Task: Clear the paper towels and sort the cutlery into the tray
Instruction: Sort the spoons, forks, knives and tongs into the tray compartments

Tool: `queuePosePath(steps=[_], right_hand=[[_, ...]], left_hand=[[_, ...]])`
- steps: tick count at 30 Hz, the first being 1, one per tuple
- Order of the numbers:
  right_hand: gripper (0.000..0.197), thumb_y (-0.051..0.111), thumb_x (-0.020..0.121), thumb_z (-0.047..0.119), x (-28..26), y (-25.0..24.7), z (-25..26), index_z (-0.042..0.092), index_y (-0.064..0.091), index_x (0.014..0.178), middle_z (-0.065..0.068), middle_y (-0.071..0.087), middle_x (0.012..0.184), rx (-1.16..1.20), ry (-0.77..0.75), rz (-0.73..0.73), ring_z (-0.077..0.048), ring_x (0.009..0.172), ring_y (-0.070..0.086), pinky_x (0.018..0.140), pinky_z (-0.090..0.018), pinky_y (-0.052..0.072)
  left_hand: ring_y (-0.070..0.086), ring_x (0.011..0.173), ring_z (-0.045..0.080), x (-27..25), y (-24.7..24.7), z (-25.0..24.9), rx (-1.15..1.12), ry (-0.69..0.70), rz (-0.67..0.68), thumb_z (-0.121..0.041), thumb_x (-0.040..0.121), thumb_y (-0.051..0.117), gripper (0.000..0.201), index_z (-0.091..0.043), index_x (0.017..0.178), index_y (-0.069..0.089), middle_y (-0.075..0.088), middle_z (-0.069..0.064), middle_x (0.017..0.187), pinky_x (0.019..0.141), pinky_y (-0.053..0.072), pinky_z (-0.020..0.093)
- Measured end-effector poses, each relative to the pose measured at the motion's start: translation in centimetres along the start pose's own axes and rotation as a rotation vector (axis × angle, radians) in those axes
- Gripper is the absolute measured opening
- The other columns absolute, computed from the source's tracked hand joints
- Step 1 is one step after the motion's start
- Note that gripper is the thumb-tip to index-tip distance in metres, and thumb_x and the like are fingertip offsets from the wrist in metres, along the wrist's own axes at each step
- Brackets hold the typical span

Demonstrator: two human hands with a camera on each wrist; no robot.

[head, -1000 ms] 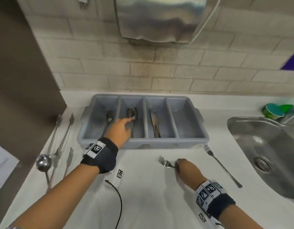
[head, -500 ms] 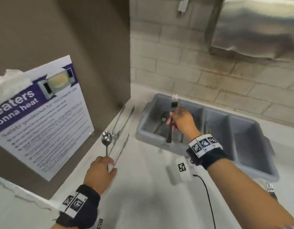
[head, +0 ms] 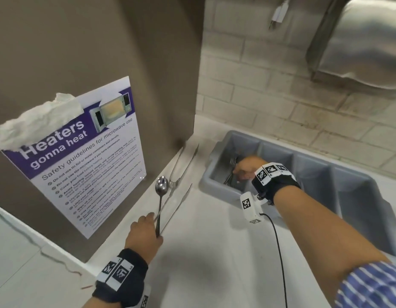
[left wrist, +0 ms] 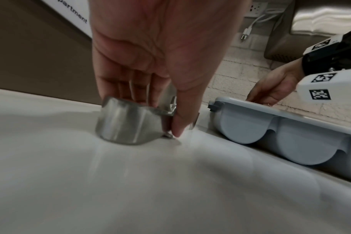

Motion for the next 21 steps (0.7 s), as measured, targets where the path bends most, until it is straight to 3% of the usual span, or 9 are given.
queuePosePath(steps=[2,3,6,8,11,14,17,21], right_hand=[[0.030,0.060,0.085,0.015,-1.3,-0.4,1.8,0.000,0.060,0.111,-0.016,0.062,0.115,-0.214,-0.059,-0.108,-0.032,0.107,0.059,0.094,-0.039,0.049],[0.033,0.057,0.087,0.015,-2.1,-0.5,3.3,-0.002,0.057,0.115,-0.018,0.061,0.119,-0.254,-0.123,-0.186,-0.034,0.109,0.058,0.095,-0.039,0.048],[0.029,0.052,0.088,0.011,-4.3,1.4,8.2,-0.002,0.056,0.114,-0.024,0.062,0.114,-0.171,-0.415,-0.381,-0.037,0.102,0.061,0.090,-0.039,0.050],[0.031,0.053,0.087,0.016,-4.1,5.3,10.6,-0.001,0.053,0.113,-0.024,0.062,0.110,-0.180,-0.496,-0.323,-0.038,0.099,0.062,0.089,-0.041,0.051],[0.058,0.055,0.085,0.040,-1.6,11.9,11.5,0.008,0.039,0.131,-0.016,0.049,0.129,-0.328,-0.362,-0.135,-0.037,0.120,0.050,0.102,-0.049,0.042],[0.069,0.056,0.078,0.053,1.1,15.8,10.7,0.015,0.035,0.131,-0.015,0.033,0.137,-0.453,-0.184,-0.086,-0.040,0.120,0.047,0.096,-0.052,0.046],[0.075,0.063,0.077,0.042,2.2,17.4,10.2,0.014,0.029,0.137,-0.021,0.027,0.140,-0.486,-0.132,-0.126,-0.042,0.123,0.039,0.096,-0.053,0.042],[0.085,0.062,0.086,0.027,2.6,18.2,9.9,0.002,0.006,0.144,-0.030,0.015,0.149,-0.386,-0.145,-0.085,-0.045,0.135,0.023,0.111,-0.052,0.024]], left_hand=[[0.055,0.099,0.025,0.0,-0.3,0.3,-0.005,0.021,0.021,-0.028,0.080,0.059,0.049,-0.013,0.126,0.049,0.057,0.008,0.110,0.085,0.050,0.032],[0.055,0.098,0.025,-0.1,-0.4,0.4,-0.022,0.036,0.013,-0.029,0.080,0.059,0.049,-0.013,0.125,0.051,0.058,0.008,0.108,0.084,0.050,0.032],[0.052,0.102,0.024,-0.7,-1.2,0.7,-0.107,0.057,-0.034,-0.028,0.080,0.063,0.051,-0.015,0.128,0.051,0.058,0.007,0.110,0.087,0.048,0.031],[0.051,0.103,0.023,-1.3,-2.0,0.9,-0.141,0.065,-0.065,-0.031,0.080,0.064,0.051,-0.016,0.128,0.053,0.058,0.006,0.110,0.088,0.048,0.030],[0.053,0.104,0.020,-2.3,-2.9,1.1,-0.144,0.092,-0.066,-0.036,0.078,0.066,0.050,-0.019,0.124,0.056,0.058,0.003,0.109,0.088,0.050,0.029],[0.052,0.112,0.016,-3.8,-3.5,2.2,-0.143,0.093,-0.041,-0.035,0.076,0.066,0.055,-0.022,0.128,0.053,0.057,-0.001,0.119,0.094,0.048,0.026],[0.053,0.115,0.014,-5.8,-4.3,3.8,-0.126,0.102,-0.070,-0.035,0.076,0.066,0.058,-0.025,0.131,0.051,0.055,-0.005,0.125,0.094,0.045,0.022],[0.059,0.107,0.019,-7.9,-5.3,5.9,-0.134,0.104,-0.116,-0.030,0.072,0.069,0.055,-0.024,0.125,0.058,0.063,-0.002,0.120,0.087,0.051,0.027]])
Point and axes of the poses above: each hand's wrist, its own x-axis towards the middle knuckle, its own y-axis out of the palm, z = x × y, the point moved 8 cm from there along x, towards the middle knuckle
